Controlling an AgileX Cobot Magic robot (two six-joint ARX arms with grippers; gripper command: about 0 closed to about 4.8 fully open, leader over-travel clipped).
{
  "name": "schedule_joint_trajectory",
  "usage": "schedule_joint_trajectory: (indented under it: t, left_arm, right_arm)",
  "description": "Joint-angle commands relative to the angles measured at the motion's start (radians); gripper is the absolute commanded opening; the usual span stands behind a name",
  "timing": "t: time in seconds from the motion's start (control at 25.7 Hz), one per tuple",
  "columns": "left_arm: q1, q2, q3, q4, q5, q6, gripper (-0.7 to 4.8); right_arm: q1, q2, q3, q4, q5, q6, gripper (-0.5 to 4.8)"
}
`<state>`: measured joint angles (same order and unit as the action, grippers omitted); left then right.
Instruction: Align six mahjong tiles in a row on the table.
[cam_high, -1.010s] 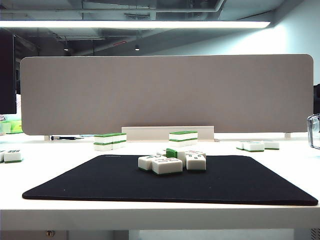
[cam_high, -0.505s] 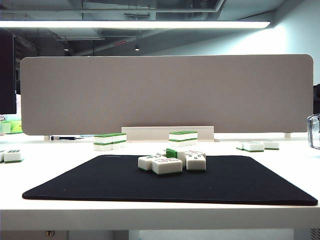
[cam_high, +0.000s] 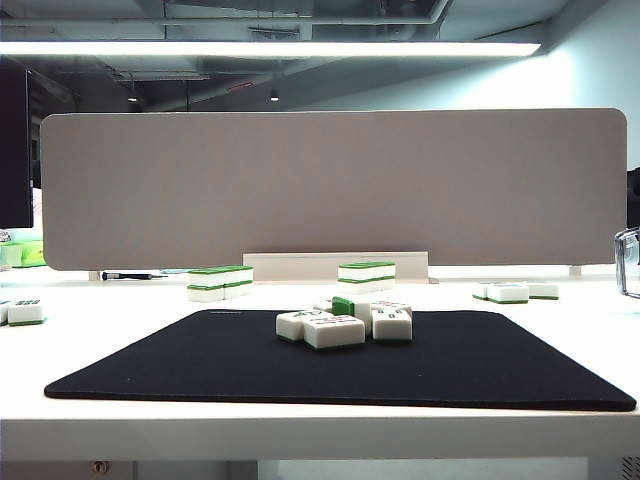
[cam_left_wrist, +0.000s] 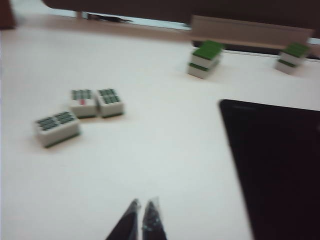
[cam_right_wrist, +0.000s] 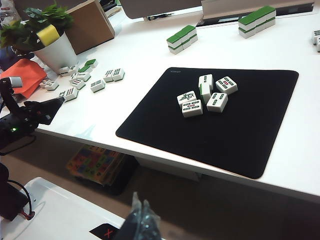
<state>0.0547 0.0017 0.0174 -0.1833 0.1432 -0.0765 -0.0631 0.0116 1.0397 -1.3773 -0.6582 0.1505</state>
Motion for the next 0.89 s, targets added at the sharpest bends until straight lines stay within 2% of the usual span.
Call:
schedule_joint_trajectory:
  t: [0.04, 0.19, 0.47, 0.66, 0.89]
  left_arm:
    - [0.001, 0.0, 0.044, -0.003, 0.101, -0.09, 0.17]
    - [0.001, 0.007, 0.145, -0.042, 0.174, -0.119, 0.18]
    - [0.001, 0.11, 0.281, -0.073, 0.2, -0.113, 0.18]
    - [0.001, 0.412, 0.472, -0.07, 0.32, -0.069, 0.18]
    - [0.001, 0.667, 0.639, -0.071, 0.387, -0.07, 0.19]
  right_arm:
    - [0.0, -0.012, 0.003, 0.013, -0.007, -0.002, -0.01]
    - [0.0, -0.012, 0.003, 0.013, -0.007, -0.002, -0.01]
    - [0.0, -0.012, 0.003, 0.013, -0.006, -0.002, -0.01]
    - [0.0, -0.012, 0.003, 0.013, -0.006, -0.002, -0.01]
    - [0.0, -0.012, 0.003, 0.013, -0.006, -0.002, -0.01]
